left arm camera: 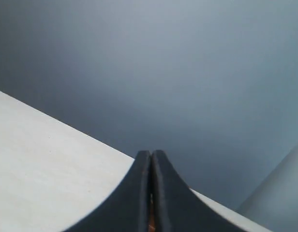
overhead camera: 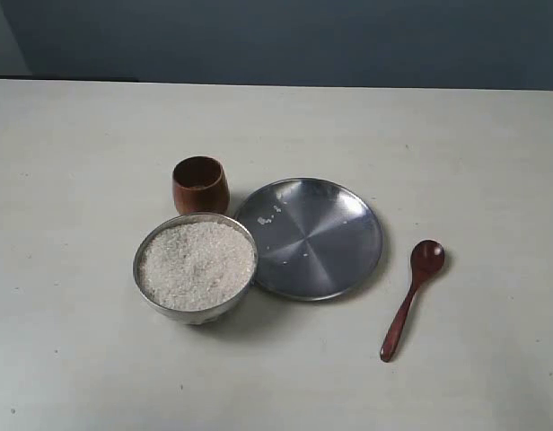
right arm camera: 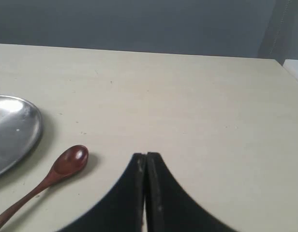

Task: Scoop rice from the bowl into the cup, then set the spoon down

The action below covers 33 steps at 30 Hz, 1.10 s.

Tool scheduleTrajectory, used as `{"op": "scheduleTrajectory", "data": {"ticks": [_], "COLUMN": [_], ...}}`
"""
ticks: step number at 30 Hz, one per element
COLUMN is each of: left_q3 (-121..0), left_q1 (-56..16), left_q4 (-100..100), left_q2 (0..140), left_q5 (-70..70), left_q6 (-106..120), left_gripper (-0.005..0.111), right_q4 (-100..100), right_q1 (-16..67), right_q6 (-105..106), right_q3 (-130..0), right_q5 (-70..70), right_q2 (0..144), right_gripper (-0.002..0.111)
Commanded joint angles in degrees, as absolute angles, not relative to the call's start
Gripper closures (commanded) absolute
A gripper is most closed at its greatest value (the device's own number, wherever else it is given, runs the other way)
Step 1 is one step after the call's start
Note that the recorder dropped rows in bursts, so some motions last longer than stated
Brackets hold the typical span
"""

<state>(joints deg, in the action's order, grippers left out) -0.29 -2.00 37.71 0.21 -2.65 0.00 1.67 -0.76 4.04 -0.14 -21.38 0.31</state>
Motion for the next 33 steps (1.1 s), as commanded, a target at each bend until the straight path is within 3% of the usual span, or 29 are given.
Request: {"op": "scheduleTrajectory", "data": {"ticks": [1,9,16,23,28,33], "left_q3": [0.0,-2.08,-16.67,-29.14,-35.39,-42.89], "left_q1": [-1.83,-1.83,-1.83,-1.83,-1.83,-1.83], "left_q4": [43.95,46.17,42.33,35.33,34.61,34.61], "left_q2": [0.0,0.0,0.42,10.2,15.38,18.29], "left_q5": [-1.65,10.48,23.76,35.28,38.87,38.77], "left_q6": [0.0,0.39,11.19,11.83,12.91,14.19], "left_gripper": [0.106,0.106,0.106,0.106,0.106,0.106], "right_q4": [1.69,-7.57,-7.02,-7.64,-6.93,-6.0], "right_q1": [-0.53,-0.53,-0.53,-0.53,-0.53,-0.53], "right_q6": [4.07,4.44,0.43,-28.61,-39.49,-48.0], "right_q3": [0.0,0.0,0.0,0.0,0.0,-4.72], "right_q5": [-20.66,-9.5,22.81,49.94,53.68,44.54], "right_q2": [0.0,0.0,0.0,0.0,0.0,0.0], "right_gripper": [0.108,0.108,0.108,0.108,0.108,0.108]}}
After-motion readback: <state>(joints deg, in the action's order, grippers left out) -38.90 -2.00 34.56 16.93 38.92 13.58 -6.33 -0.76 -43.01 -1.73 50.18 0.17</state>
